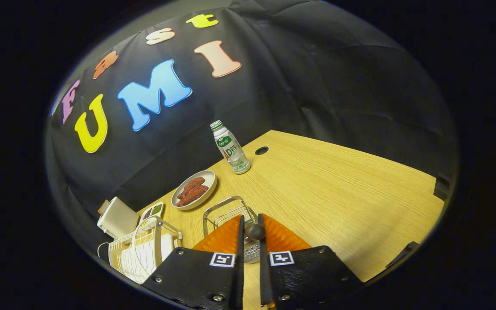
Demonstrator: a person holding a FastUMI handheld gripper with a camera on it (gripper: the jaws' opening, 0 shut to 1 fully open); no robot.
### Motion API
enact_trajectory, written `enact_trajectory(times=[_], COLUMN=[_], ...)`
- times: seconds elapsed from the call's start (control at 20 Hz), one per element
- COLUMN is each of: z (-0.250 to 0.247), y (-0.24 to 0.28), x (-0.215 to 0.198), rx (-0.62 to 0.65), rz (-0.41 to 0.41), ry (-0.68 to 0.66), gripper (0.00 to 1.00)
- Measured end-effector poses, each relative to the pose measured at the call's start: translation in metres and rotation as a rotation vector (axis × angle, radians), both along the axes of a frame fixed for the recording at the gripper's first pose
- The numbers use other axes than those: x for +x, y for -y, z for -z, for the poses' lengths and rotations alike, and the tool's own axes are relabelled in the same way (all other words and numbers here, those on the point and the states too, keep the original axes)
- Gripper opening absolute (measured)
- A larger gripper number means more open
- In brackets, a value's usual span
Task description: Take the plate from the dish rack, then take the spoon from the basket and place it into the plate.
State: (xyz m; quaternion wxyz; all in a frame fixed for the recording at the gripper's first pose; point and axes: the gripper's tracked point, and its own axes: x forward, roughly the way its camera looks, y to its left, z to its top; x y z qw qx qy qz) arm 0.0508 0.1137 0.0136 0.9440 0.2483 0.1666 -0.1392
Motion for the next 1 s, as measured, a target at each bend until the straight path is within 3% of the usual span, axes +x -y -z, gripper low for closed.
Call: enact_trajectory(times=[0.3,0.5,0.6,1.0], z=[-0.019,-0.027,-0.032,-0.092], y=[-0.01,-0.021,-0.027,-0.039], x=[-0.006,-0.002,0.002,-0.001], rx=[-0.052,-0.117,-0.148,-0.297], rz=[-0.054,-0.106,-0.125,-0.146], ry=[0.038,0.035,0.035,0.096], gripper=[0.15,0.09,0.0,0.0])
